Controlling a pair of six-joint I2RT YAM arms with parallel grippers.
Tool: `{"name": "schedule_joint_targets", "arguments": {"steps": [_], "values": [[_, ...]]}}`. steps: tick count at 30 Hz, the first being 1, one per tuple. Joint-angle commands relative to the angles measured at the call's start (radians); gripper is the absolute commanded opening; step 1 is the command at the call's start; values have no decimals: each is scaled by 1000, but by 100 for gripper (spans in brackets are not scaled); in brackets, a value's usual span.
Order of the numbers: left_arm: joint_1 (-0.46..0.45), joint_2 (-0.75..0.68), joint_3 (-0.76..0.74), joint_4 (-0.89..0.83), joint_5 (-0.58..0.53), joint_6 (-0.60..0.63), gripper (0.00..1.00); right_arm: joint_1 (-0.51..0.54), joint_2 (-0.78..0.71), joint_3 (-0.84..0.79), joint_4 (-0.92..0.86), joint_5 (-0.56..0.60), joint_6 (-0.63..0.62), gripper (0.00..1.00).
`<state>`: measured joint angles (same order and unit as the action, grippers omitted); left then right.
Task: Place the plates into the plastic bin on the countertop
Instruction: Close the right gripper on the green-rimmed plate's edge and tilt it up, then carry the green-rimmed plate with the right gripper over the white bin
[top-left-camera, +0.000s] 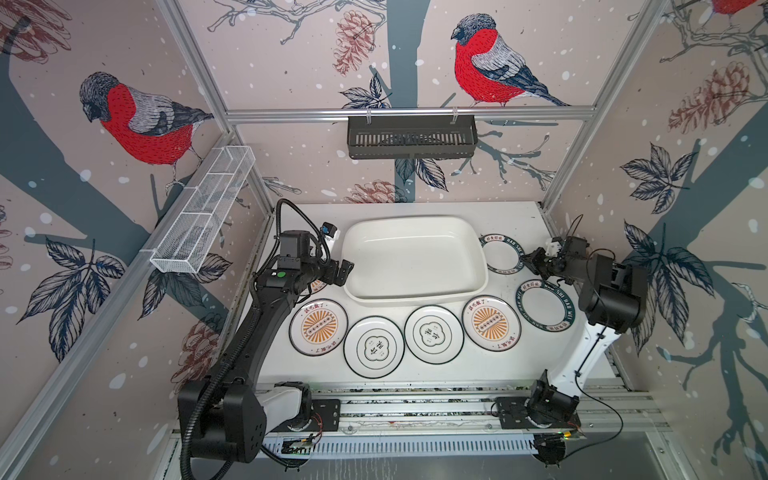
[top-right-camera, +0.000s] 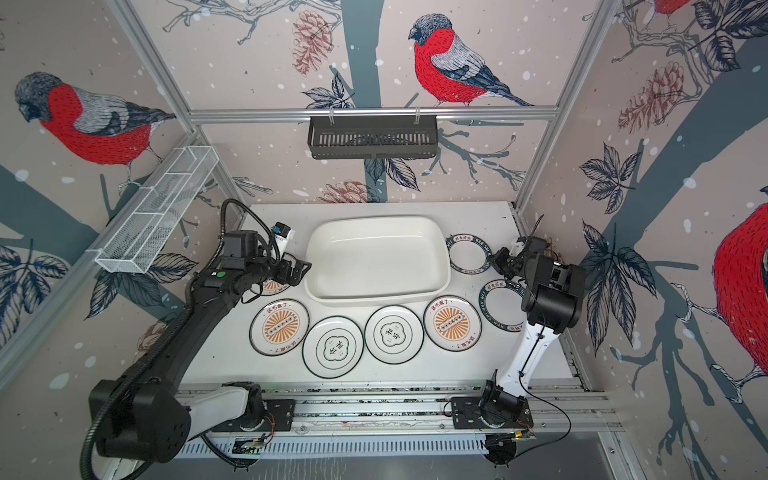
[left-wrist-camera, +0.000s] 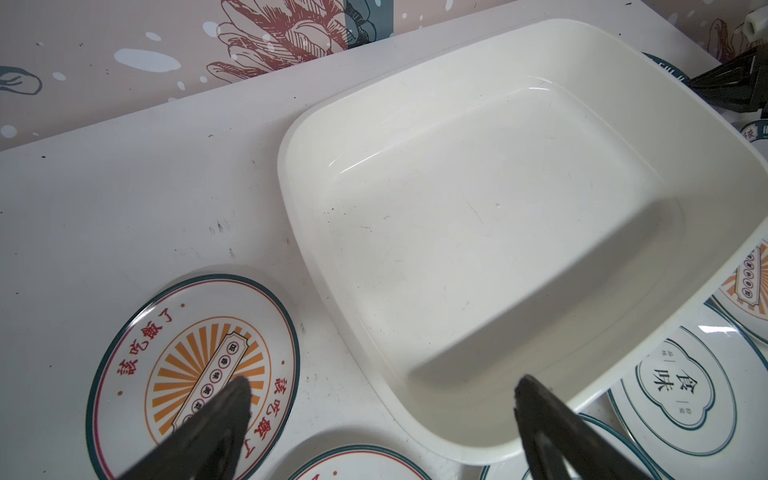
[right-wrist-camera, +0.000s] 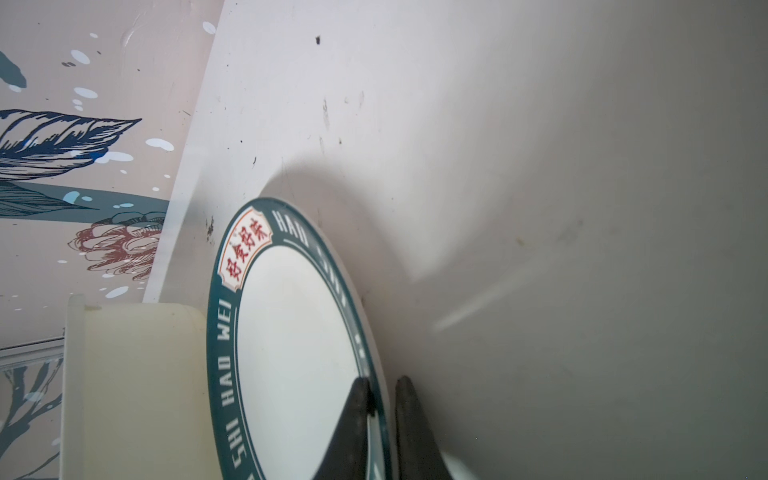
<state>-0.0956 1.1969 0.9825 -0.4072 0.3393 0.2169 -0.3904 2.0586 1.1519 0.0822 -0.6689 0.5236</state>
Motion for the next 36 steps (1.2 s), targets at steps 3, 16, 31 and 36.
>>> {"name": "schedule_joint_targets", "arguments": {"steps": [3,16,31,36], "values": [[-6,-14,9,-5,19,19,98,-8,4,-16,-22,11,17,10],[-16,-10,66,2,13,-23,98,-19,-125,-43,22,2,50,3],[-15,-18,79,9,-7,-48,98,-29,-334,-47,51,-6,124,1],[-15,-10,84,19,-9,-60,98,-18,-395,-31,22,-25,119,1]]}}
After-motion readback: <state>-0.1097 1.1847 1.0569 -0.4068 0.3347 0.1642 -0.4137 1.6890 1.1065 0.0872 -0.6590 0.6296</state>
